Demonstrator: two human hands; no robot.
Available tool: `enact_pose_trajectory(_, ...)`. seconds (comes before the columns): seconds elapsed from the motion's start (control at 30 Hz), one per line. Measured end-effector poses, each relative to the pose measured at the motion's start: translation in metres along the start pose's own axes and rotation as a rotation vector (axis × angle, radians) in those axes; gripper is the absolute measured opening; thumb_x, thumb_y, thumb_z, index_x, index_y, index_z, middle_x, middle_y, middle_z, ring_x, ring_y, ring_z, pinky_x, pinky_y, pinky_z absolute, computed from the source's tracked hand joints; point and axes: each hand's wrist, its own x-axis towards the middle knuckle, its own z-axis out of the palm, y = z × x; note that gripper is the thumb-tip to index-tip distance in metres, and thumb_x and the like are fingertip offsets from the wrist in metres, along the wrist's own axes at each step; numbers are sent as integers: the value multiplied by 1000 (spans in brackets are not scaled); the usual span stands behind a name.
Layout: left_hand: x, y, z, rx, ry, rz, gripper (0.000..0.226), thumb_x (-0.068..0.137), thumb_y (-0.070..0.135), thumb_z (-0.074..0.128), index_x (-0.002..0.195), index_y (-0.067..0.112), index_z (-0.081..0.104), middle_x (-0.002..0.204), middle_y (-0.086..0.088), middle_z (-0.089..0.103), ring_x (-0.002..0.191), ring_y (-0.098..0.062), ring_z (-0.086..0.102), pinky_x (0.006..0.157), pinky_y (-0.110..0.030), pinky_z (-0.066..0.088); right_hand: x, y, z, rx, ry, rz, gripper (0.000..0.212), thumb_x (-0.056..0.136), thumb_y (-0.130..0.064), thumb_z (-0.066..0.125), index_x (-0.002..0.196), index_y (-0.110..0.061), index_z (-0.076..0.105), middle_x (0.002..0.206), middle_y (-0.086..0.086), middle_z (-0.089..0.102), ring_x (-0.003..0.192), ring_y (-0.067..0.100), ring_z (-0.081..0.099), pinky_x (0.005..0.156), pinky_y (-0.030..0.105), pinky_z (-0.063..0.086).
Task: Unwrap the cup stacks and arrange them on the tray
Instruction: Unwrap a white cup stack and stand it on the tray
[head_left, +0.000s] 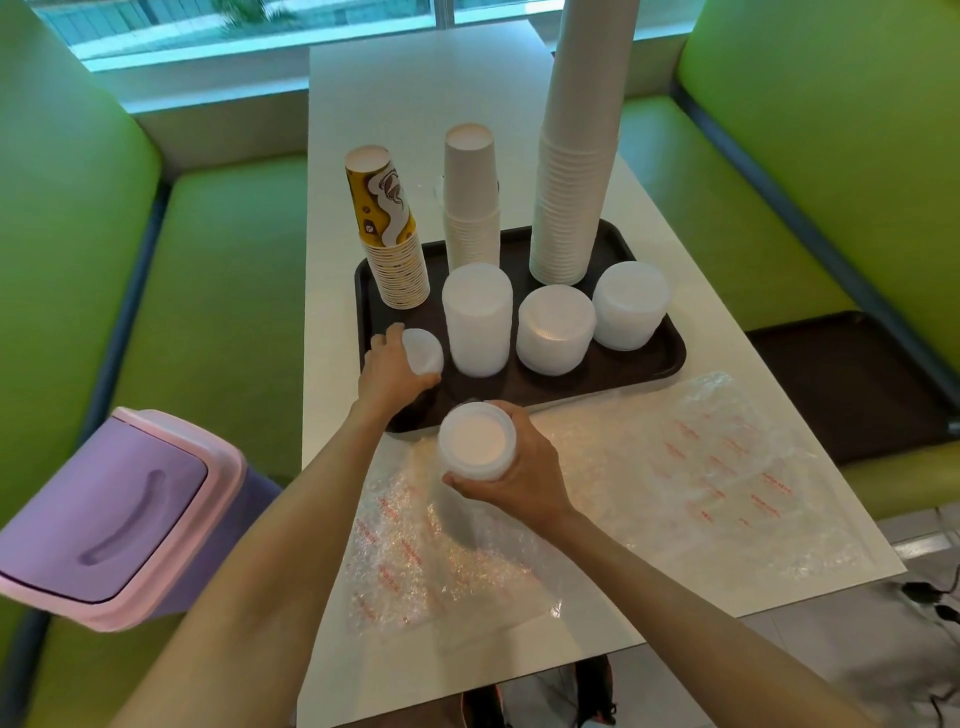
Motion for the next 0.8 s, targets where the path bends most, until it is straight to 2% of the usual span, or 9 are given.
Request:
enact_pose_trajectory(0.13, -4, 3, -2, -25, -28, -25, 101, 73, 32, 81, 149, 15, 16, 149, -15, 26, 135, -35, 33, 107, -47, 35, 0, 1, 0, 2, -2, 2, 84, 59, -53, 84, 127, -31, 40, 122, -18, 51, 109, 1, 52, 89, 1, 38)
enact_pose_trajectory(0.2, -11, 7, -6, -57, 9, -28, 103, 75, 35, 79, 151, 15, 13, 152, -15, 21, 139, -34, 26, 109, -47, 32, 0, 1, 0, 1, 2, 5, 85, 58, -54, 84, 127, -31, 40, 122, -18, 50, 109, 0, 51, 89, 1, 38)
enact_pose_trajectory(0.27, -24, 11, -15, -141, 112, -8, 94, 80, 33, 75, 150, 14, 15, 153, -15, 22, 139, -32, 26, 109, -45, 31, -1, 2, 0, 10, 7, 7, 84, 58, -55, 84, 127, -33, 40, 121, -19, 50, 109, -1, 51, 88, 2, 39)
enact_pose_trajectory(0.37, -53, 17, -28, -336, 229, 54, 66, 87, 24, 68, 143, 13, 33, 141, -13, 42, 126, -27, 45, 102, -37, 42, -1, 2, -1, 24, 12, 3, 84, 57, -61, 81, 127, -35, 41, 122, -19, 52, 110, -2, 52, 89, 4, 39)
enact_pose_trajectory(0.47, -86, 24, -38, -418, 145, 161, 34, 90, 19, 64, 123, 13, 56, 117, -6, 59, 100, -19, 60, 76, -18, 47, -1, 2, 0, 43, 11, 17, 86, 57, -66, 78, 128, -32, 42, 124, -17, 53, 111, -1, 52, 91, 4, 39)
enact_pose_trajectory(0.53, -106, 29, -42, -448, 51, 240, 24, 89, 16, 64, 113, 13, 61, 109, -2, 61, 90, -14, 61, 68, -13, 48, -2, 3, 0, 45, -3, 13, 88, 58, -66, 78, 129, -28, 44, 125, -14, 54, 111, -1, 53, 90, 4, 39)
enact_pose_trajectory(0.63, -120, 35, -41, -362, -70, 336, 28, 88, 14, 66, 115, 13, 63, 108, 3, 57, 91, -9, 57, 71, -13, 49, -2, 3, 0, 55, -21, 24, 89, 59, -58, 84, 133, -27, 45, 126, -12, 56, 112, 2, 54, 92, 10, 44)
enact_pose_trajectory(0.7, -120, 37, -38, -256, -116, 378, 31, 87, 14, 67, 118, 12, 64, 111, 3, 56, 93, -8, 54, 72, -7, 45, -3, 4, 1, 57, -31, 26, 90, 60, -56, 85, 134, -26, 43, 127, -12, 56, 112, 2, 55, 93, 13, 46)
enact_pose_trajectory(0.8, -119, 38, -38, -164, -165, 385, 35, 86, 13, 68, 121, 12, 62, 114, 0, 56, 92, -7, 51, 75, -9, 42, -3, 2, 1, 54, -46, 45, 97, 58, -59, 83, 138, -28, 38, 127, -16, 52, 111, -1, 53, 89, 7, 42)
